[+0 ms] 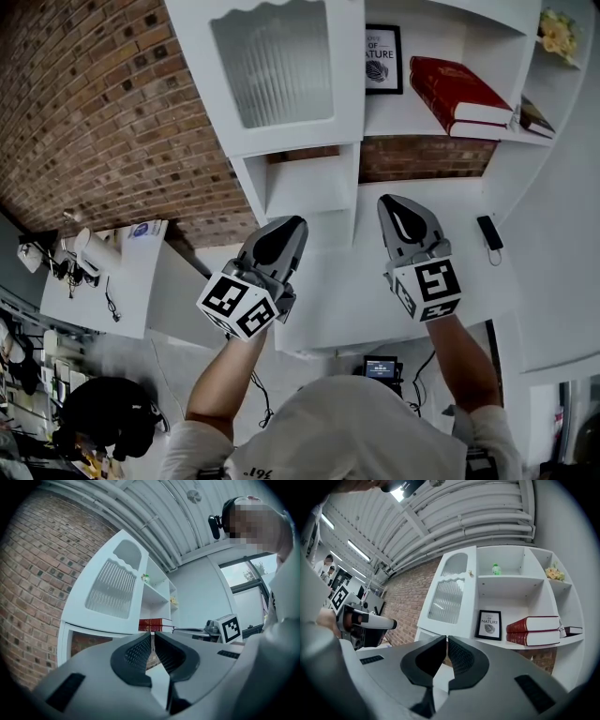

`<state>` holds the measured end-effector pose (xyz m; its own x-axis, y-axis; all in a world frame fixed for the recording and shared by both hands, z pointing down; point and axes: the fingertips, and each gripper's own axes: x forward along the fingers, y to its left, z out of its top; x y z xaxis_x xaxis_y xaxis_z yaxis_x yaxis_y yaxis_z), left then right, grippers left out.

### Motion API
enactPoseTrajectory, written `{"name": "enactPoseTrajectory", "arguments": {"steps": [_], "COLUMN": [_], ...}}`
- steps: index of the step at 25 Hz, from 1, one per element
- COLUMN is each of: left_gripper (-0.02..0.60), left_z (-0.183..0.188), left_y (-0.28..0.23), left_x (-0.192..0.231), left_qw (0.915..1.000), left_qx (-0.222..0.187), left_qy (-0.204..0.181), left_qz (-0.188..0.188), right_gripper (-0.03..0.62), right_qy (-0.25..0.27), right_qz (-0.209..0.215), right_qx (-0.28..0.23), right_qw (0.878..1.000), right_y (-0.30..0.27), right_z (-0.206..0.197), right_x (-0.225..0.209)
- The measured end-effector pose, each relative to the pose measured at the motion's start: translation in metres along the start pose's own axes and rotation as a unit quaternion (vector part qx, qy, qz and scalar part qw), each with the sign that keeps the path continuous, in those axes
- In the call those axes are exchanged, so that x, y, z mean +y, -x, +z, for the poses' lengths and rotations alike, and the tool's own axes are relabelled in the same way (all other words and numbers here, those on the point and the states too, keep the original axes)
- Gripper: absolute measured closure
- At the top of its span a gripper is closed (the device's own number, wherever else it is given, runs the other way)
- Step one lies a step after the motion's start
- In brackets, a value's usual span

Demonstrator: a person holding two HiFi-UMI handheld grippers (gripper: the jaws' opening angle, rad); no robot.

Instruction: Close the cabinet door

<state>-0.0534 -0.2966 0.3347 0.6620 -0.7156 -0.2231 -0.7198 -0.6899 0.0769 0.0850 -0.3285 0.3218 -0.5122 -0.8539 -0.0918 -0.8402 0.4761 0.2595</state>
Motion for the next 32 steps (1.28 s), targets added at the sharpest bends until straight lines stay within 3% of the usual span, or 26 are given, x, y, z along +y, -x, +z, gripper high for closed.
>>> {"name": "enactPoseTrajectory", "arguments": {"steps": [32], "left_gripper": [0.551], "left_z": [-0.064], "left_y": [0.018], "left_x": [-0.008], "left_qw": [0.9976], "left_qx": [0.045], "left_qy": [0.053], "left_qz": [-0.004], "right_gripper": [0.563], "right_qy": [-0.042], "right_qz": [0.012], "right_qx": [0.054], "right_qw": [0.998], "right_y": [0.001], "right_z": [-0.058], "right_x": [0.025]}}
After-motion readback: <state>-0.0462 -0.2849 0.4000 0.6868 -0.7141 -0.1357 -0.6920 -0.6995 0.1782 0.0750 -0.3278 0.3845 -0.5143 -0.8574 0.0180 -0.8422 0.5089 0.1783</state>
